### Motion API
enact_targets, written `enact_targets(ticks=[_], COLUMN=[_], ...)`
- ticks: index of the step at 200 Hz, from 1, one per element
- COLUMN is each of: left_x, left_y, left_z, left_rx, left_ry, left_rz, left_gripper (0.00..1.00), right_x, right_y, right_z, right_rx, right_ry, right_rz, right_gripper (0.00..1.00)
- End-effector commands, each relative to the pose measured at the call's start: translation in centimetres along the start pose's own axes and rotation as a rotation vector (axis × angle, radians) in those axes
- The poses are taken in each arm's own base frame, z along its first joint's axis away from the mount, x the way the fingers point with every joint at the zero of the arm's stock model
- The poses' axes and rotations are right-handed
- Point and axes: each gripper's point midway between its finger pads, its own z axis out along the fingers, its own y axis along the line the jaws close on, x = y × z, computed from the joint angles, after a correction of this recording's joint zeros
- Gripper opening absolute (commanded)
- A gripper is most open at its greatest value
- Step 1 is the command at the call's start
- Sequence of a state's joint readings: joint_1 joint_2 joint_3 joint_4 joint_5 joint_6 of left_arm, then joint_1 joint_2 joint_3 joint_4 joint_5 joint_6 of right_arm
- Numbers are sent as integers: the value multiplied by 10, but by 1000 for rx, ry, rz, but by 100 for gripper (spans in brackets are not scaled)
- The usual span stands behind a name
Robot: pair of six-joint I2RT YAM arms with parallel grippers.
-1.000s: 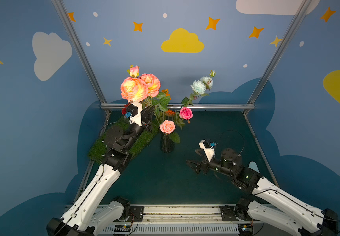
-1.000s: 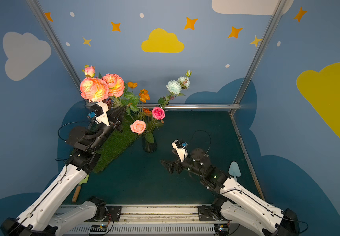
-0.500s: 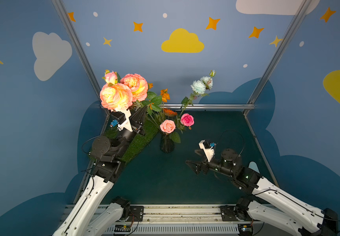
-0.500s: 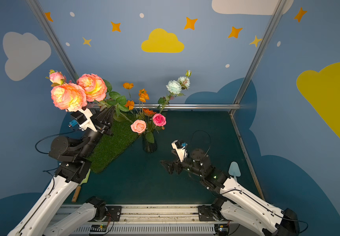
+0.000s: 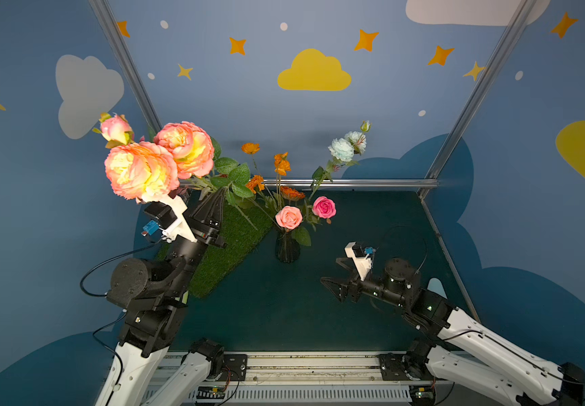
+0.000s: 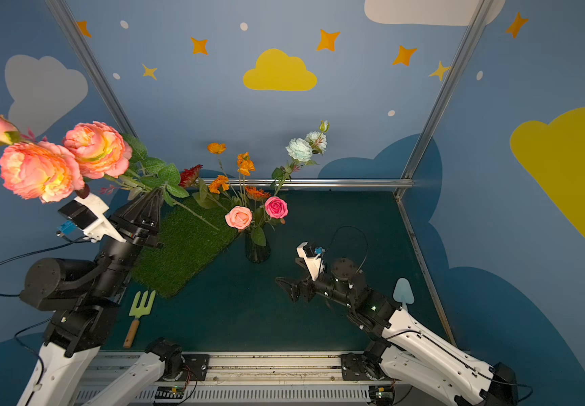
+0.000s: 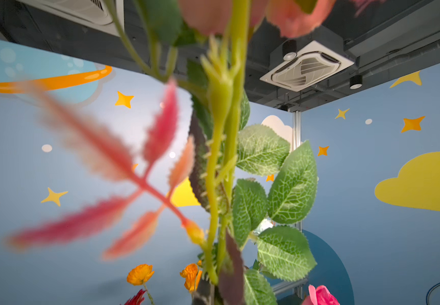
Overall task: Pick out pink flowers from the vase
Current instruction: Place the flower at the center of the board.
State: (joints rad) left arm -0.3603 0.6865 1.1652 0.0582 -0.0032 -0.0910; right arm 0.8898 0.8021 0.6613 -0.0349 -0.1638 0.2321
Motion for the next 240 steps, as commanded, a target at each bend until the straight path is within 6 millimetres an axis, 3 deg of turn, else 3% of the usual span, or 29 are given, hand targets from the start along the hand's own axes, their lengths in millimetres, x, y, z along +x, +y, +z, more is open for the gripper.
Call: enact_targets(ticks=[1,5,10,83,152,191,240], left_x=[20,22,24,60,54,58,68], left_y=[8,8,9,-17,-54,-71,-88], left_z=[-8,-9,-11,-19,-23,-14,-1], left_rx=[-59,-62,-66,62,273,361,432], left_ry=[141,157,175,321,336,344,347], left_rz=[-86,-95,-105,-221,-270,-292,-287], left_gripper=[2,2,2,2,2,2,2], right_x=[1,1,-12,-21,-25,-45,-69], right_y=[1,1,5,16,21,33,55], right_z=[-6,-7,-11,-27,-34,-37,-31], right_rx=[12,13,5,7,11,-11,-84], right_ry=[7,8,-19,-2,0,0,-2], right_rz=[2,2,-3,-10,2,13,14], right_gripper=[97,97,97,97,97,97,88])
